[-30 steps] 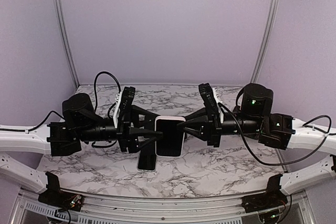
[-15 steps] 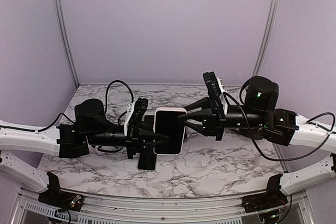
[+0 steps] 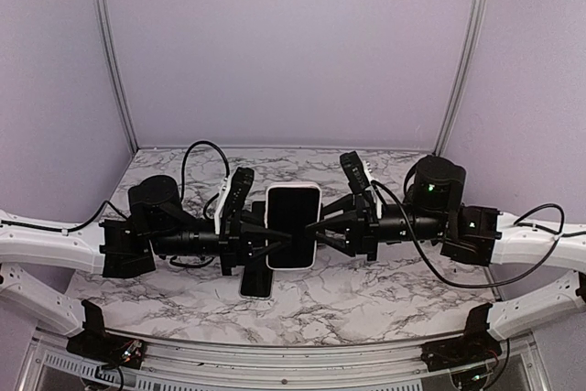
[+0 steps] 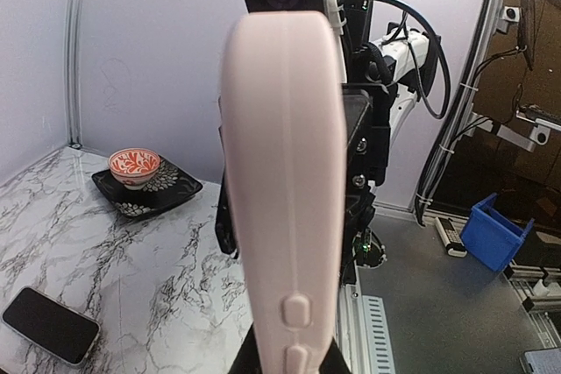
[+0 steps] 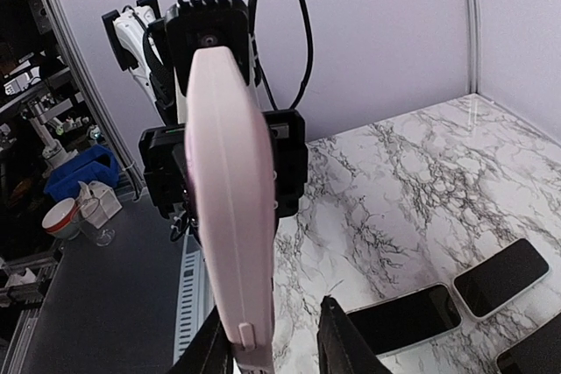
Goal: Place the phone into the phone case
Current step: Pass from the left arm to the right
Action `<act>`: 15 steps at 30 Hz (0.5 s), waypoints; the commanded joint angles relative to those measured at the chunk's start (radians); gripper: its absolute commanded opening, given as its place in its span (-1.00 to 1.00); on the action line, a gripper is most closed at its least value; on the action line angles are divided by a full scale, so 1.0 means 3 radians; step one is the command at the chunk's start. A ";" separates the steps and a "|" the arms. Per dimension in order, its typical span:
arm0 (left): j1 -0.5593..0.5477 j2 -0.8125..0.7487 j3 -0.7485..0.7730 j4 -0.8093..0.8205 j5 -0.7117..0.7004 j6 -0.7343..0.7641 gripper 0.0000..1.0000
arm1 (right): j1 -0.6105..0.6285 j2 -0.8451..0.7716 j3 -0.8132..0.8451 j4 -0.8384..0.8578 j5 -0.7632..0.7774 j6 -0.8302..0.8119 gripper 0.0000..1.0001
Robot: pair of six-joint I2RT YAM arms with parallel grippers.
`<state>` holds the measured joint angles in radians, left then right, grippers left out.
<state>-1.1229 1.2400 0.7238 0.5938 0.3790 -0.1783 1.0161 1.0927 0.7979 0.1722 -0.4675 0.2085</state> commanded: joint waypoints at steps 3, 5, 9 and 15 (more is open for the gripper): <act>0.0010 -0.0097 0.0019 0.0438 0.0017 -0.0103 -1.00 | -0.0017 0.0103 0.0012 0.0333 -0.0139 0.0172 -0.64; 0.0010 -0.0092 0.0016 0.0439 0.0016 -0.0110 -1.00 | -0.0022 0.0142 0.0027 0.0378 -0.0183 0.0202 -0.89; 0.0017 -0.0092 -0.0020 0.0437 -0.0154 -0.0186 -0.37 | -0.0203 0.0190 0.0106 0.0199 -0.0160 0.0382 -1.00; 0.0068 -0.0178 -0.0088 -0.0158 -0.1922 -0.0247 0.95 | -0.0799 0.0445 0.0183 -0.0595 -0.0174 0.0841 -1.00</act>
<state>-1.1126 1.2221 0.6979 0.6189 0.1829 -0.2447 0.8749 1.1759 0.8040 0.1596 -0.5507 0.3458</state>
